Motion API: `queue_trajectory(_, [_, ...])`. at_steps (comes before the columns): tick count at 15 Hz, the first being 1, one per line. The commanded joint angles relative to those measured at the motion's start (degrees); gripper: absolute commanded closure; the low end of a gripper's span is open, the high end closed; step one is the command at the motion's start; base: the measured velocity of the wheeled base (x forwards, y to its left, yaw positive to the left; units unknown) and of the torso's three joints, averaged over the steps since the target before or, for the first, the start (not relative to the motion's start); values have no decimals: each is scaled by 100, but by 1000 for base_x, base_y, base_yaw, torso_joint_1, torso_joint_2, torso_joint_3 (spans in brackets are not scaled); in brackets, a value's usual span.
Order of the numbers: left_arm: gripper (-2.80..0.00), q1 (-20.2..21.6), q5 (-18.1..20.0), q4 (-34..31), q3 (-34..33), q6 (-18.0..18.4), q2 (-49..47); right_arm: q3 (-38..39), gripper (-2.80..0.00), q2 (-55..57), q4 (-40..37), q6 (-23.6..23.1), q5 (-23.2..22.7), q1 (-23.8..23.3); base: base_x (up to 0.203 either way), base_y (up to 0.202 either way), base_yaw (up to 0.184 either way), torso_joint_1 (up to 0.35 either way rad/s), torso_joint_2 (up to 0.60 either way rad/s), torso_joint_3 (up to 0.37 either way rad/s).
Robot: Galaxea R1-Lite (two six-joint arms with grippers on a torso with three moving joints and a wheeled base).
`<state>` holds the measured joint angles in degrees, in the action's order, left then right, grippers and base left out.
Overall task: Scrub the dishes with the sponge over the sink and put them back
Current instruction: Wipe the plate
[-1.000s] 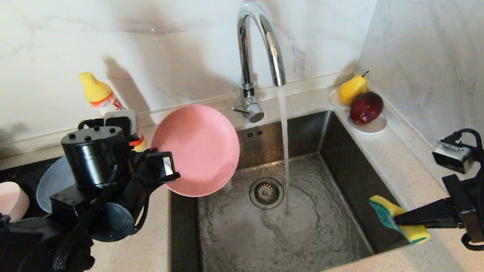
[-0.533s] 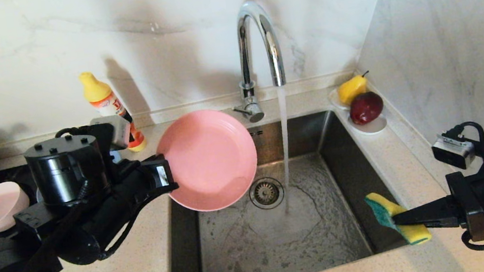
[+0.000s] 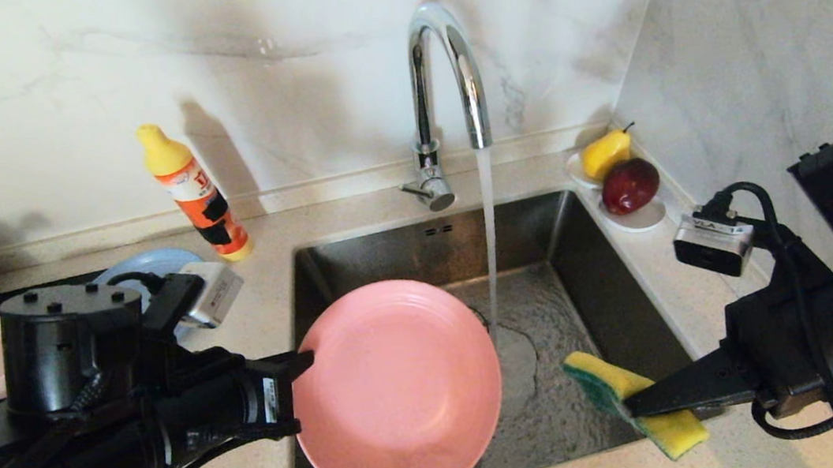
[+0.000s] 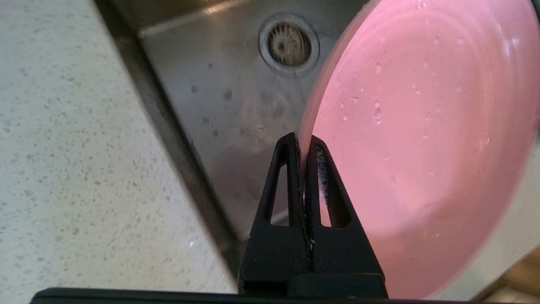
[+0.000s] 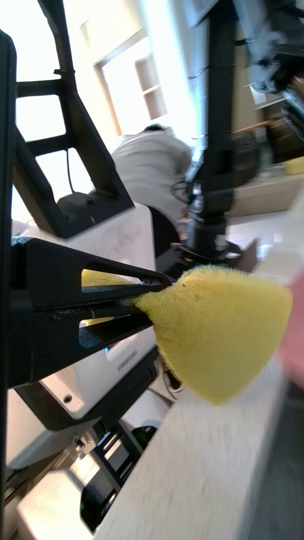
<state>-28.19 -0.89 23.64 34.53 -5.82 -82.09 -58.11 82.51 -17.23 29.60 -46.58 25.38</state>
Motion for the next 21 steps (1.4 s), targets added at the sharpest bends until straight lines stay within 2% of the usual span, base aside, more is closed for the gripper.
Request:
queue_trajectory(1, [0, -64, -1, 65, -122, 169, 62, -374, 0, 230, -159, 14, 132, 540, 0, 0, 0, 0, 0, 0])
queue_trajectory(3, [0, -73, -57, 467, -177, 189, 31, -712, 0, 526, -271, 15, 389, 1047, 0, 0, 0, 0, 0, 0])
queue_trajectory(5, [0, -105, -188, 808, -336, 370, -23, -1167, 0, 969, -427, 17, 656, 1419, 0, 0, 0, 0, 0, 0])
queue_trajectory(8, [0, -322, -622, 1422, -547, 426, -324, -1874, 0, 1603, -755, 25, 795, 1763, 0, 0, 0, 0, 0, 0])
queue_trajectory(10, [0, -436, -709, 1835, -696, 474, -517, -2375, 0, 1969, -1074, 27, 899, 1927, 0, 0, 0, 0, 0, 0])
queue_trajectory(12, [0, -529, -862, 2185, -777, 510, -675, -2750, 0, 2300, -1420, 33, 1232, 2183, 0, 0, 0, 0, 0, 0])
queue_trajectory(17, [0, -739, -896, 2834, -773, 610, -824, -3351, 0, 2833, -1660, 179, 1466, 2287, 0, 0, 0, 0, 0, 0])
queue_trajectory(21, [0, -818, -896, 2880, -761, 608, -801, -3813, 0, 3179, -1766, 399, 1585, 2253, 0, 0, 0, 0, 0, 0])
